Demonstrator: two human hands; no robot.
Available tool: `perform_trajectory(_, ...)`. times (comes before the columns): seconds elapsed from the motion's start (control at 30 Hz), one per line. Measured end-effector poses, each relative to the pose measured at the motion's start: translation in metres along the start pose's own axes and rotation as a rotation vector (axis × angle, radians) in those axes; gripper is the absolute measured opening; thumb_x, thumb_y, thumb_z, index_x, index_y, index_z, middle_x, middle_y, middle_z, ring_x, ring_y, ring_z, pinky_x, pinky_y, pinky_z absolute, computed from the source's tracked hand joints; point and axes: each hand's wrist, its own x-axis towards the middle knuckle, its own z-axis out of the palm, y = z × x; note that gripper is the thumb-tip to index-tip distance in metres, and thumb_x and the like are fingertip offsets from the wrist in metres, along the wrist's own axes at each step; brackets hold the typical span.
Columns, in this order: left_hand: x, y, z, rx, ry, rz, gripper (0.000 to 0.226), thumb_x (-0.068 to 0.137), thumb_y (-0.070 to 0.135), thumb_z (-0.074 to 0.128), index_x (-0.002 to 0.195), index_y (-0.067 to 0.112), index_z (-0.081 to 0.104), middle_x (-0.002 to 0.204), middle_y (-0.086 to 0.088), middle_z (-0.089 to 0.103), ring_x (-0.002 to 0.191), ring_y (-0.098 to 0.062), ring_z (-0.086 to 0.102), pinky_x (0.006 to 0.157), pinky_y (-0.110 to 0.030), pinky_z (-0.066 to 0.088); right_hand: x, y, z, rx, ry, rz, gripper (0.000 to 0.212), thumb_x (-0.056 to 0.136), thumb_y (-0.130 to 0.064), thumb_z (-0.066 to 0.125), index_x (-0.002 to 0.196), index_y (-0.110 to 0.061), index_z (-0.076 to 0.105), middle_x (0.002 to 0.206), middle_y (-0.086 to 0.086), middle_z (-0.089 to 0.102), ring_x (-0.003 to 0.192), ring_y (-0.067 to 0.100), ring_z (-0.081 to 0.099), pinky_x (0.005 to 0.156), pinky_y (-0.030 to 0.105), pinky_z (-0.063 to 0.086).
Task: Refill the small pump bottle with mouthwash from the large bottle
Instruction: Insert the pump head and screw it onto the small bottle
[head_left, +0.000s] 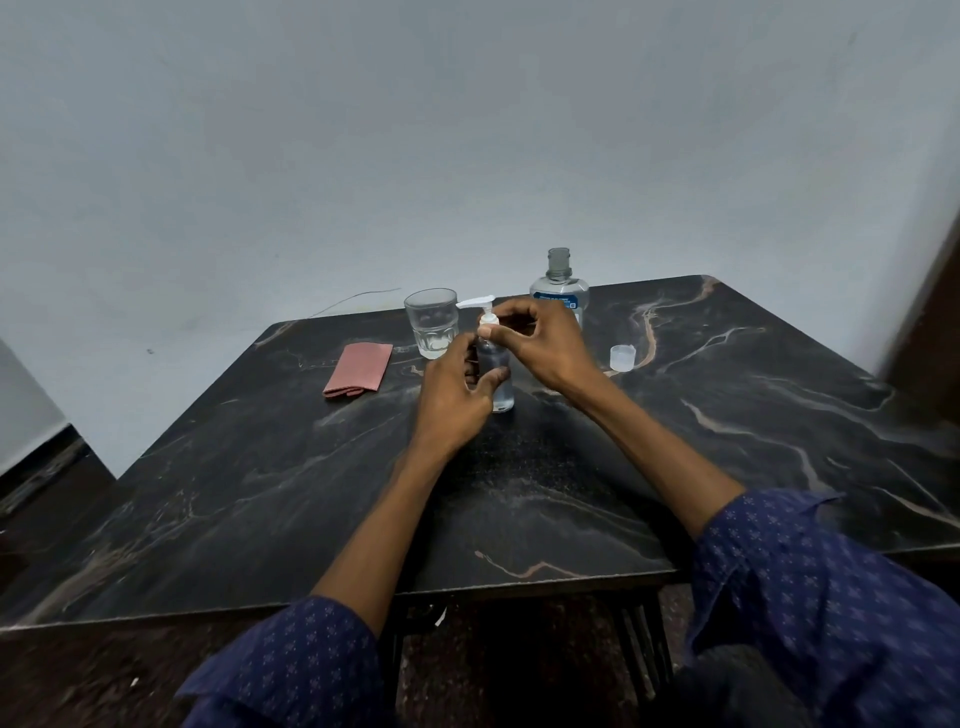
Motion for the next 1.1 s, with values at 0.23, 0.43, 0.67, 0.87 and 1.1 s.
perform_trajectory(0.23, 0.004, 0.003, -0.007, -0.224, -0.186, -0.097, 0.044, 0.103, 0.008, 0.065, 0.145, 0.017, 0.056, 0.137, -0.001, 0.068, 0.129, -0.017, 0.064, 0.112, -0.036, 0.050, -0.004, -0.006, -0.013, 0.135, -0.192, 0.036, 0.041, 0.099, -0.032, 0.073, 0.130, -0.006, 0.072, 0.136, 0.007, 0.071, 0.128, 0.022, 0.066, 0.112, 0.048, 0.052)
perform_trajectory(0.43, 0.003, 0.006, -0.003, -0.168, -0.099, -0.111, 0.051, 0.099, 0.012, 0.073, 0.147, 0.016, 0.058, 0.133, -0.001, 0.072, 0.123, -0.014, 0.068, 0.111, -0.036, 0.053, 0.000, -0.004, -0.011, 0.246, -0.087, 0.125, 0.048, 0.088, -0.020, 0.086, 0.128, 0.002, 0.070, 0.122, 0.013, 0.076, 0.119, 0.025, 0.072, 0.108, 0.039, 0.056)
perform_trajectory(0.67, -0.001, 0.005, -0.001, -0.082, 0.013, 0.000, 0.036, 0.093, 0.012, 0.081, 0.126, 0.014, 0.068, 0.111, 0.005, 0.079, 0.103, -0.003, 0.075, 0.094, -0.026, 0.061, -0.001, -0.009, 0.005, 0.145, 0.063, 0.068, 0.033, 0.080, -0.015, 0.092, 0.108, -0.010, 0.076, 0.103, 0.006, 0.080, 0.100, 0.019, 0.077, 0.091, 0.028, 0.063)
perform_trajectory(0.87, -0.003, 0.010, 0.001, -0.001, 0.062, 0.035, 0.043, 0.092, 0.020, 0.083, 0.132, 0.021, 0.067, 0.108, 0.011, 0.075, 0.096, 0.005, 0.070, 0.082, -0.013, 0.057, 0.000, 0.001, 0.001, 0.142, 0.040, 0.019, 0.037, 0.081, -0.020, 0.092, 0.112, -0.013, 0.074, 0.101, 0.001, 0.079, 0.100, 0.013, 0.077, 0.094, 0.030, 0.063)
perform_trajectory(1.1, 0.002, 0.001, -0.001, 0.047, 0.161, -0.041, 0.044, 0.094, 0.021, 0.080, 0.135, 0.016, 0.065, 0.121, 0.000, 0.075, 0.105, -0.015, 0.071, 0.093, -0.035, 0.060, 0.006, 0.002, -0.037, -0.109, 0.358, -0.147, 0.025, 0.101, -0.047, 0.066, 0.108, -0.024, 0.074, 0.087, -0.011, 0.076, 0.078, 0.002, 0.073, 0.069, 0.025, 0.060)
